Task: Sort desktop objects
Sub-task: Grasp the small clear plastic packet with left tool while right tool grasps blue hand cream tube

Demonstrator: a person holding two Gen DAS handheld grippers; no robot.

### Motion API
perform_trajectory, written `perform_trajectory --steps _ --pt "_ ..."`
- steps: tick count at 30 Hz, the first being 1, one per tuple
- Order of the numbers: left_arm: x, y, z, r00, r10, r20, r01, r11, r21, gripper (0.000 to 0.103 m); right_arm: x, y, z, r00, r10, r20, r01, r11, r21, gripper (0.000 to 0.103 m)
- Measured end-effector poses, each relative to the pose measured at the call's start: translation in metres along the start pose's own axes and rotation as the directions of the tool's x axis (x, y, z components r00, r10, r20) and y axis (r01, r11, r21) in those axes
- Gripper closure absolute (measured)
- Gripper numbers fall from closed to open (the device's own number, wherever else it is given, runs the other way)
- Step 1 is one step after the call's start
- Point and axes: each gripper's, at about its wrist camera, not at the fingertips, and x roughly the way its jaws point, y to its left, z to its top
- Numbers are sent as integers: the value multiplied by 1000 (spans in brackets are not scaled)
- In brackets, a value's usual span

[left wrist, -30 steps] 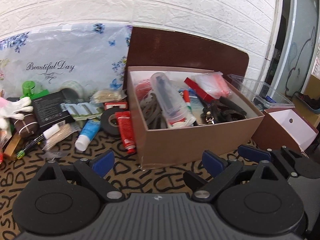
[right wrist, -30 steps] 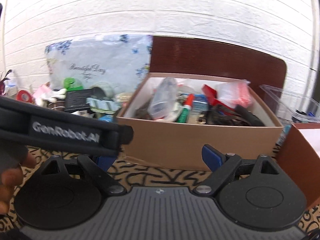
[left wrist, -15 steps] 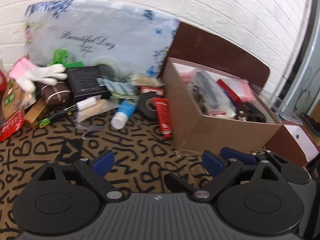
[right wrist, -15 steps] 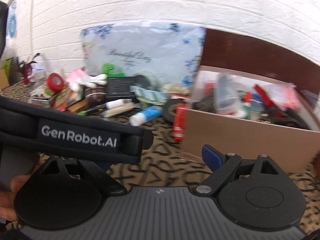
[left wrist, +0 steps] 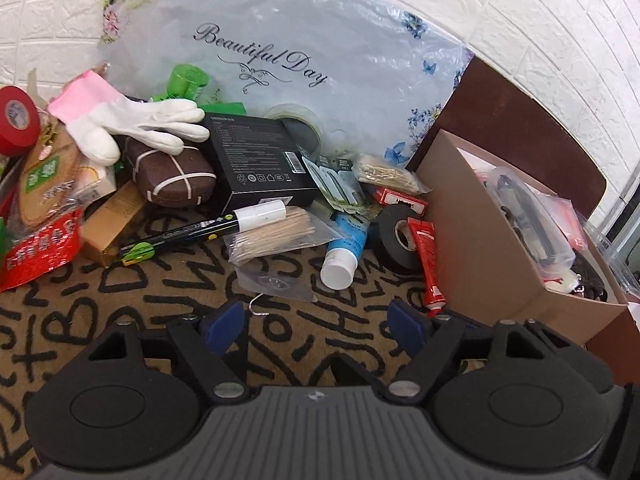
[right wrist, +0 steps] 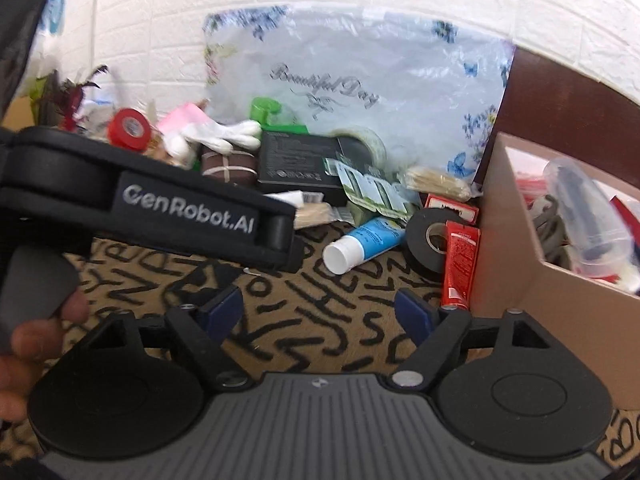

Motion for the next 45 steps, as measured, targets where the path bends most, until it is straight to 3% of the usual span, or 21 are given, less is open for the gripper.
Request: perform_trajectory --steps 4,8,12,19,21,24,26,28,31,33,38,45 --pt "15 7 6 1000 -12 -22 11 1000 -16 29 21 -7 5 999 -31 -21 31 1000 0 28" --pt "15 17 5 1000 -15 -7 14 999 -37 29 22 -14 7 999 -29 20 29 999 16 30" --pt "25 28 8 1000 4 -14 -5 997 -73 30 30 -11 9 999 40 15 -40 999 -22 37" --pt "43 37 11 999 -14 -50 9 994 -109 61 52 -23 16 997 -81 -6 81 995 59 45" --pt "49 40 11 998 -12 -55 5 992 -126 63 57 -23 19 995 -104 -2 104 993 49 47" --pt "52 42 12 999 -19 -46 12 989 -150 67 71 -24 25 996 -82 -18 83 995 63 49" --pt "52 43 13 999 -14 -40 8 989 -150 82 81 -23 27 998 -57 -31 59 996 73 49" --pt "53 46 14 998 -31 -60 22 989 -149 91 90 -19 29 998 -49 -50 52 997 58 50" --pt "51 47 11 997 -43 -64 34 990 -137 95 101 -18 25 996 -39 -78 45 997 70 55" --pt "46 47 10 997 -52 -64 44 991 -124 97 99 -20 24 997 -25 -72 31 996 85 63" --pt "25 44 5 994 -88 -71 81 993 -91 103 86 -21 20 996 -24 -86 28 998 50 69" --pt "-6 41 -11 990 -107 -93 105 994 -32 103 23 -21 -13 990 64 -123 -65 998 -8 75"
